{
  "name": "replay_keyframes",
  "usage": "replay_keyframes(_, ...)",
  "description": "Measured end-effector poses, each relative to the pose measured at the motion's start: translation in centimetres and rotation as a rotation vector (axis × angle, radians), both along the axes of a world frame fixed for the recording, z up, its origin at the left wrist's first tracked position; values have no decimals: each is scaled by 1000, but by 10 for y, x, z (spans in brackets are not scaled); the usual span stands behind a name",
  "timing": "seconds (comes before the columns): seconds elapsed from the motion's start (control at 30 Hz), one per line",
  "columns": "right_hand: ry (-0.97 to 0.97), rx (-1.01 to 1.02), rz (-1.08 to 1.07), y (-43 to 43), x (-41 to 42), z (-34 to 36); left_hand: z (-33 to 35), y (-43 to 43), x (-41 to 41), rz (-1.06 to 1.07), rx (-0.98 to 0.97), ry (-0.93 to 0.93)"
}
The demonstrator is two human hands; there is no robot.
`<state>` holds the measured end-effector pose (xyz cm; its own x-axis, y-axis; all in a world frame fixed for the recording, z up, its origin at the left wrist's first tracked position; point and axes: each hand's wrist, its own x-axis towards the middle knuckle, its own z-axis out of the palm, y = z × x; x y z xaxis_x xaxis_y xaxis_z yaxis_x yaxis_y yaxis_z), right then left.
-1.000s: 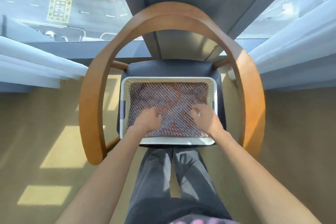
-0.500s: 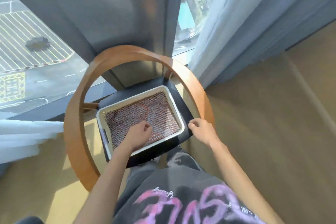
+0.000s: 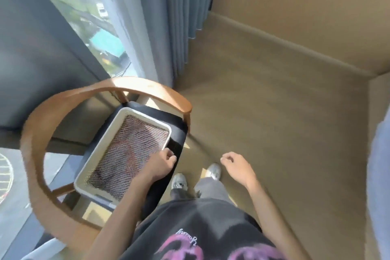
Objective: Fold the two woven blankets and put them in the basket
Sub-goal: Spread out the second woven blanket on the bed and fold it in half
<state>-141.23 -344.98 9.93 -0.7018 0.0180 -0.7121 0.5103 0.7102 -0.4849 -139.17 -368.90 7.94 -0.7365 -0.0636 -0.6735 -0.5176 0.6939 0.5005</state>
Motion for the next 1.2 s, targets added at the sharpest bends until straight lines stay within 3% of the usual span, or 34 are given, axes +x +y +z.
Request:
replay_keyframes(0.23,-26,11,-319,93,92,-4,12,95,-12,-401,-46,-60)
replay_keyframes(0.43,-15,8,-602,175,187,7,21,206,4,-706,-63,8)
replay_keyframes(0.87,52,47,-1140,349,425,14,20,462,165,-1193,-48,-7)
replay_keyframes(1.2,44,-19,-1496,438,535,-10,12,631,246,-1515,-91,-20)
